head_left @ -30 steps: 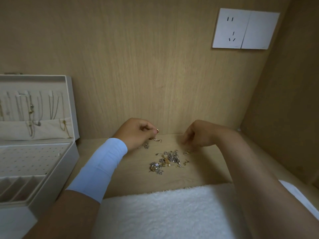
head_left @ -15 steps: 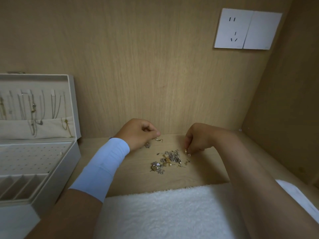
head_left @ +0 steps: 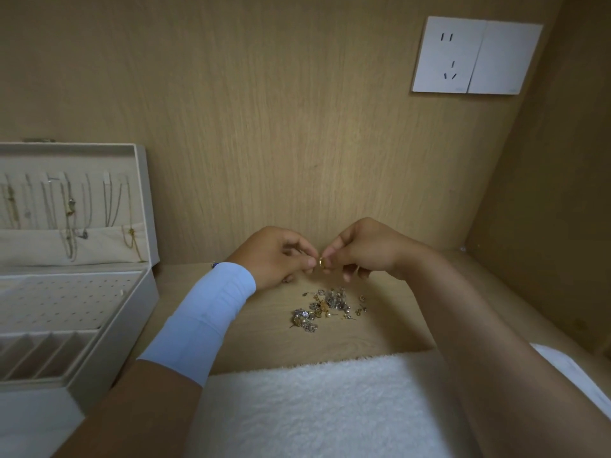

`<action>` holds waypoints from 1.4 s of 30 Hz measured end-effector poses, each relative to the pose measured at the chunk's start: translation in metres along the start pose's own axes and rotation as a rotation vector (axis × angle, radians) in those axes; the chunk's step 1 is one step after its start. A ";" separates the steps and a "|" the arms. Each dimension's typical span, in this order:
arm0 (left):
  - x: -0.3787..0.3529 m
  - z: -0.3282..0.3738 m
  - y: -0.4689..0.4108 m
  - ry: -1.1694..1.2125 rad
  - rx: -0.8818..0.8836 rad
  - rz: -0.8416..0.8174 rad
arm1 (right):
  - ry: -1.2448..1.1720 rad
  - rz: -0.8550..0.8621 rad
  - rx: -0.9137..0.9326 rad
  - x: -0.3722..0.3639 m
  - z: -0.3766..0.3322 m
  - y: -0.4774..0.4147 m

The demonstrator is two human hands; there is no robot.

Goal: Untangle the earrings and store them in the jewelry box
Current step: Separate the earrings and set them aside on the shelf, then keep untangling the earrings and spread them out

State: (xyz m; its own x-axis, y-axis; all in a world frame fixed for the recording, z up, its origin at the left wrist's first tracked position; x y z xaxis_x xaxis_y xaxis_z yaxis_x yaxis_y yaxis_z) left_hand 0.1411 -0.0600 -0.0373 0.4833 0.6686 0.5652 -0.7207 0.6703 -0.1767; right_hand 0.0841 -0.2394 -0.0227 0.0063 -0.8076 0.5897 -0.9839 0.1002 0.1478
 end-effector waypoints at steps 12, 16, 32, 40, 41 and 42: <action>0.021 0.007 0.004 0.125 0.074 0.192 | -0.205 0.096 0.178 -0.012 -0.023 0.001; 0.034 0.007 0.013 0.112 0.128 0.170 | -0.158 0.142 0.251 -0.023 -0.031 0.000; 0.034 -0.034 0.050 -0.485 0.130 -0.026 | 0.887 0.108 0.320 -0.080 -0.028 -0.006; 0.032 -0.042 0.044 -0.584 0.103 -0.033 | 0.755 -0.063 0.294 -0.080 -0.028 -0.003; 0.031 -0.043 0.044 -0.603 0.091 -0.023 | 0.738 -0.061 0.287 -0.079 -0.028 -0.004; 0.030 -0.044 0.044 -0.633 0.072 -0.016 | 0.725 -0.049 0.283 -0.077 -0.028 -0.004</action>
State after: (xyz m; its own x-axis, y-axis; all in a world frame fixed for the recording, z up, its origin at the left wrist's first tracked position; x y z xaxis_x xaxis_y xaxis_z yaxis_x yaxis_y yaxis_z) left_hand 0.1459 0.0034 -0.0635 0.1226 0.3243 0.9380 -0.7578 0.6408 -0.1225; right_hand 0.0924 -0.1611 -0.0464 0.0706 -0.2164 0.9738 -0.9870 -0.1563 0.0368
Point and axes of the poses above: each hand's wrist, its own y-axis away from the middle knuckle, its own x-axis out of the back of the hand, z = x × y, the point moved 2 cm from there along -y, towards the middle knuckle, and after that the axes turned 3 degrees about -x, right-handed, at the moved point
